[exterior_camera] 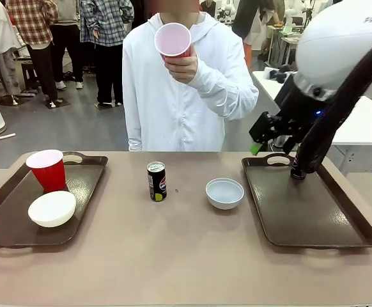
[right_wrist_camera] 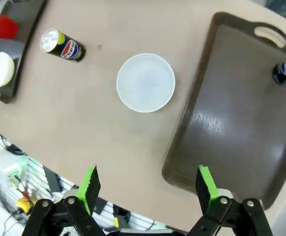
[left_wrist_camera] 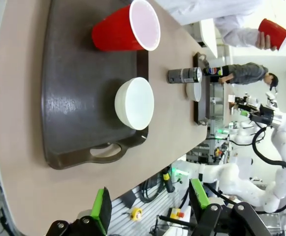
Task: Prepare tableware on both trays.
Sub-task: Pick up a Picnic Bowl from the table and place it on a Handle tray.
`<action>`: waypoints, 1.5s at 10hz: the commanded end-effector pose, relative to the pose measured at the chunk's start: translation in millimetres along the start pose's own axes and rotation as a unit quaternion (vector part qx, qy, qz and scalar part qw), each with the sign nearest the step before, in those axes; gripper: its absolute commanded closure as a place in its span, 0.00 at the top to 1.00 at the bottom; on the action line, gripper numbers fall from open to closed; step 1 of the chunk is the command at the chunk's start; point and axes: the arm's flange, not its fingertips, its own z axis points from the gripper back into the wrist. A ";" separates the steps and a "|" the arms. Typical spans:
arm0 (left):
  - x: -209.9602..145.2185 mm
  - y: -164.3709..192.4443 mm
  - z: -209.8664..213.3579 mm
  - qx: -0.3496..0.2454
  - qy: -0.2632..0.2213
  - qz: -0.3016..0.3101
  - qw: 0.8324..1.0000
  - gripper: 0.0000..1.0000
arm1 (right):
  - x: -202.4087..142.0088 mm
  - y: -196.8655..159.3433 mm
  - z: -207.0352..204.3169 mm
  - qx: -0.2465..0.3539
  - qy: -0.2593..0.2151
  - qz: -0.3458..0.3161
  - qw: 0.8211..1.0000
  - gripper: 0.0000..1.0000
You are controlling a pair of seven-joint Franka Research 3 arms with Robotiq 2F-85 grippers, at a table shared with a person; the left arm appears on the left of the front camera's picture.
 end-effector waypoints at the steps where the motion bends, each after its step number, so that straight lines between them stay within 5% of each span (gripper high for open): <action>1: -1.1 0.5 1.7 -0.004 -0.001 -0.003 1.000 0.84 | 20.7 15.3 -17.2 -0.046 0.004 0.013 0.999 1.00; 6: -1.1 0.5 1.7 -0.004 -0.001 -0.003 1.000 0.84 | 44.7 30.4 -61.6 -0.065 0.001 0.048 0.997 1.00; 7: -1.1 0.5 1.7 -0.004 -0.001 -0.003 1.000 0.84 | 18.8 44.6 -23.7 -0.046 0.013 0.026 0.999 1.00; 9: -1.1 0.5 1.7 -0.004 -0.001 -0.003 1.000 0.84 | -102.2 66.0 84.8 -0.040 0.061 0.074 0.995 1.00; 15: -1.1 0.5 1.7 -0.004 -0.001 -0.003 1.000 0.84 | -114.8 45.0 67.2 -0.009 0.105 0.046 0.993 1.00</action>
